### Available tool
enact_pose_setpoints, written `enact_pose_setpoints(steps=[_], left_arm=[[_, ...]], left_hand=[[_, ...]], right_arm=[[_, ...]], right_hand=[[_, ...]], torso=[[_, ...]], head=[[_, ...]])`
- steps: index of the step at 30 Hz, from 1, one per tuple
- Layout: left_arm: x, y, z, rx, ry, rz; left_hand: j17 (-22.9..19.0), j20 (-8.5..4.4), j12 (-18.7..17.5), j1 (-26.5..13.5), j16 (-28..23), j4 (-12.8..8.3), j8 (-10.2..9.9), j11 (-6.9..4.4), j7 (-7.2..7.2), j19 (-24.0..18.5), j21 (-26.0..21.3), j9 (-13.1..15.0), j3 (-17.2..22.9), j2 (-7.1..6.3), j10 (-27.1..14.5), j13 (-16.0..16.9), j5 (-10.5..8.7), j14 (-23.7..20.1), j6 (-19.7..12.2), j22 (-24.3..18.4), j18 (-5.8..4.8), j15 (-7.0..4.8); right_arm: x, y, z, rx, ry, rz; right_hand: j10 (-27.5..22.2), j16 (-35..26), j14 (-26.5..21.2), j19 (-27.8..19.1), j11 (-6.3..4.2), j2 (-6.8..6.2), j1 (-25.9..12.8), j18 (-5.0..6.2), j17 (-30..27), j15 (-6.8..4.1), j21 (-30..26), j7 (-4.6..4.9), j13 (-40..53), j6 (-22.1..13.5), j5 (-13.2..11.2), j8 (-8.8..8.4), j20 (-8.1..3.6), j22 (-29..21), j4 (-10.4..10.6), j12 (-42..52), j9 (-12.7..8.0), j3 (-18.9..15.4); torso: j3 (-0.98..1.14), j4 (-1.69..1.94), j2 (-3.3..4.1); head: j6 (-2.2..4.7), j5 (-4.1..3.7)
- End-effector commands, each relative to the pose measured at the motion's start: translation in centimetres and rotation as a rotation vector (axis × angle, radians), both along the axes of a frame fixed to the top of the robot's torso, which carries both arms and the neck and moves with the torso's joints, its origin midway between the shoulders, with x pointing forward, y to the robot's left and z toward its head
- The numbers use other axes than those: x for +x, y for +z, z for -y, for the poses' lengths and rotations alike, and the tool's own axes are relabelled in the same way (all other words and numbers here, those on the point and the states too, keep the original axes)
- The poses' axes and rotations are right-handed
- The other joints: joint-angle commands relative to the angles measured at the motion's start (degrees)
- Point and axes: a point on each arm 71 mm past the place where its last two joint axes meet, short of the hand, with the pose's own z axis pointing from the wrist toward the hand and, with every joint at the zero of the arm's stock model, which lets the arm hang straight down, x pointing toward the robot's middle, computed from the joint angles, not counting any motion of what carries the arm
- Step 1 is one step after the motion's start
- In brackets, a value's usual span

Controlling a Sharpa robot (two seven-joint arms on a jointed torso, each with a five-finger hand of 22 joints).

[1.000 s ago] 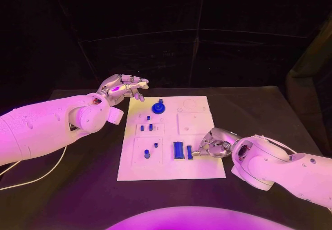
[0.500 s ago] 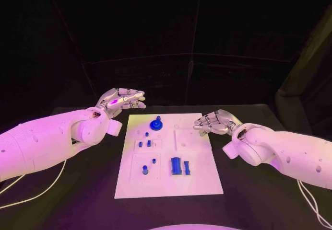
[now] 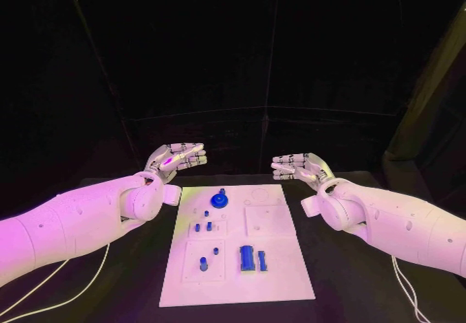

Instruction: Assemble the parts on the task board

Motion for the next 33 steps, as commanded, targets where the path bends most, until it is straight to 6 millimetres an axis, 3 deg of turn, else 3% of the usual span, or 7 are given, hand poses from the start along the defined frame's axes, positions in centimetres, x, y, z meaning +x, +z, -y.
enact_pose_setpoints(steps=[1,11,12,13,14,19,33], left_arm=[[-0.2,0.0,0.0,0.005,0.004,0.002],[-2.8,-1.0,2.0,0.042,0.085,-0.010],[-3.3,-1.1,2.3,0.048,0.097,-0.011],[-3.7,-1.2,2.6,0.054,0.110,-0.011],[-4.1,-1.3,2.8,0.060,0.122,-0.012],[-6.4,-1.4,4.1,0.089,0.184,-0.012],[-8.5,-1.2,5.1,0.114,0.239,-0.009]], left_hand=[[-3.53,-4.72,-2.61,-21.89,-3.32,-0.08,-2.03,-3.14,-2.96,-13.18,-3.31,-2.80,-3.26,0.17,-16.50,-2.70,-2.81,-15.25,-15.74,-4.51,-3.06,-2.78],[-3.53,-8.22,-8.13,-38.06,-5.77,-0.08,-6.36,-5.46,-5.15,-22.91,-3.31,-2.80,-5.54,0.17,-28.70,-2.70,-2.81,-26.51,-27.37,-7.83,-5.26,-8.74],[-3.53,-8.47,-8.13,-39.25,-5.94,-0.08,-6.36,-5.63,-5.31,-23.64,-3.31,-2.80,-5.76,0.17,-29.60,-2.70,-2.81,-27.33,-28.23,-8.08,-5.26,-8.74],[-3.53,-8.74,-8.13,-40.47,-6.12,-0.08,-6.36,-5.81,-9.33,-24.38,-3.31,-2.80,-5.94,0.17,-30.52,-2.70,-2.81,-28.19,-29.11,-8.32,-5.26,-8.74],[-3.53,-8.98,-8.13,-41.58,-6.26,-0.08,-6.36,-9.83,-9.33,-25.03,-3.31,-2.80,-6.03,0.17,-31.36,-2.70,-2.81,-28.97,-29.89,-8.55,-5.27,-8.74],[-3.53,-10.10,-8.13,-46.74,-10.41,-0.08,-6.36,-9.83,-9.33,-28.16,-3.31,-2.80,-10.17,0.17,-35.27,-2.70,-2.81,-32.59,-33.62,-9.63,-5.89,-8.74],[-3.53,-14.86,-8.13,-56.32,-10.41,-0.08,-6.36,-9.83,-9.33,-33.83,-3.31,-2.80,-10.17,0.17,-42.49,-2.70,-2.81,-39.28,-40.53,-14.14,-10.21,-8.74]], right_arm=[[-0.2,0.1,-0.1,0.005,-0.010,0.002],[-3.2,0.5,-1.5,0.110,-0.129,0.006],[-3.7,0.6,-1.7,0.122,-0.147,0.003],[-4.2,0.7,-1.8,0.133,-0.164,0.001],[-4.6,0.7,-2.0,0.143,-0.179,-0.003],[-6.5,1.0,-2.6,0.175,-0.241,-0.021],[-7.3,1.1,-2.8,0.186,-0.269,-0.032]], right_hand=[[-16.45,-2.78,-17.48,-16.65,-2.96,-4.21,-23.76,-3.30,-3.85,-2.54,-3.04,-3.03,-2.01,-15.41,-2.42,-2.78,-4.43,-3.88,0.85,-2.80,-3.53,3.50],[-28.56,-2.78,-30.34,-28.90,-5.15,-4.21,-41.18,-5.43,-3.85,-7.92,-3.04,-5.25,-6.28,-26.74,-7.53,-2.78,-7.68,-3.88,0.85,-2.80,-3.53,6.08],[-29.45,-2.78,-31.30,-29.81,-9.30,-4.21,-42.47,-5.43,-3.85,-7.92,-3.04,-5.41,-6.28,-27.58,-7.53,-2.78,-7.91,-3.88,0.85,-2.80,-3.53,6.24],[-30.30,-2.78,-32.22,-30.68,-9.30,-4.21,-43.70,-5.89,-3.85,-7.92,-3.04,-9.48,-6.28,-28.37,-7.53,-2.78,-8.14,-3.88,0.85,-2.80,-3.53,6.35],[-31.10,-2.78,-33.10,-31.52,-9.30,-4.21,-44.90,-6.05,-3.85,-7.92,-3.04,-9.48,-6.28,-29.16,-7.53,-2.78,-8.36,-3.88,0.85,-2.80,-3.53,6.60],[-35.05,-2.78,-37.28,-35.49,-9.30,-4.21,-50.55,-10.70,-3.85,-7.92,-3.04,-9.48,-6.28,-32.84,-7.53,-2.78,-9.43,-3.88,0.85,-2.80,-3.53,10.90],[-42.13,-2.78,-44.78,-42.59,-9.30,-4.21,-60.77,-10.70,-3.85,-7.92,-3.04,-9.48,-6.28,-39.47,-7.53,-2.78,-13.82,-3.88,0.85,-2.80,-3.53,10.90]], torso=[[0.13,0.52,-0.39],[0.90,2.37,-2.03],[0.90,2.37,-2.03],[0.90,2.37,-2.03],[0.90,2.37,-2.03],[0.90,2.37,-2.03],[0.90,2.37,-2.03]], head=[[0.07,-0.12],[0.70,-0.14],[0.70,-0.14],[0.70,-0.14],[0.70,-0.14],[0.70,-0.14],[0.70,-0.14]])
